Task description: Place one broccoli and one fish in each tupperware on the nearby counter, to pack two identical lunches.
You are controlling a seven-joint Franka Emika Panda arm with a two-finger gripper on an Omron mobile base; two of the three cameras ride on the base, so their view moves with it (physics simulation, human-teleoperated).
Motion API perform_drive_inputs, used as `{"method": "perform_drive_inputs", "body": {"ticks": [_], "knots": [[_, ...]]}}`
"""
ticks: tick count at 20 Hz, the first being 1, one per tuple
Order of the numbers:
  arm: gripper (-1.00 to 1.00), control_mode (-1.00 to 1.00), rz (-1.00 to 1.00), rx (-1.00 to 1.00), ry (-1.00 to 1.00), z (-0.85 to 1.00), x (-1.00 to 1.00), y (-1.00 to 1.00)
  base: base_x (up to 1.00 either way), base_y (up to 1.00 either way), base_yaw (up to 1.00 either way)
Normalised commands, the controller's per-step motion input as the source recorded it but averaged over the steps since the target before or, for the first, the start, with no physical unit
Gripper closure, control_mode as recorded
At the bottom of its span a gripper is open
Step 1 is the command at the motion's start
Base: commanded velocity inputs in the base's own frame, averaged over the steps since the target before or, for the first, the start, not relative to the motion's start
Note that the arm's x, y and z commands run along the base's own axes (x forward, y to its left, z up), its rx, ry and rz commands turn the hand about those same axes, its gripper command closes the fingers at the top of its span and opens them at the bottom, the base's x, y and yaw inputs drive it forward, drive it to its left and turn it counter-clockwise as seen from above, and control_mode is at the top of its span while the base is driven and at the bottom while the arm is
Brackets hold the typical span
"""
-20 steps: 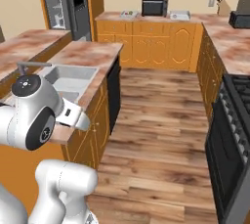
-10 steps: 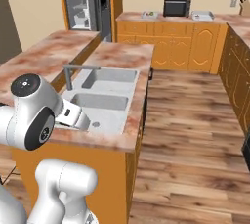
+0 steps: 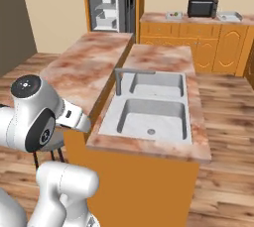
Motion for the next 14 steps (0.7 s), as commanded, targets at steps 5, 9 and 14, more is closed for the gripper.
{"method": "perform_drive_inputs", "body": {"ticks": [5,9,14], "knots": [[-1.00,1.00,0.00,0.00,0.00,0.00,0.00,0.00,-0.06,1.00,0.00],[-1.00,1.00,0.00,0.00,0.00,0.00,0.00,0.00,0.00,1.00,0.00],[-1.00,1.00,0.00,0.00,0.00,0.00,0.00,0.00,0.00,1.00,0.00]]}}
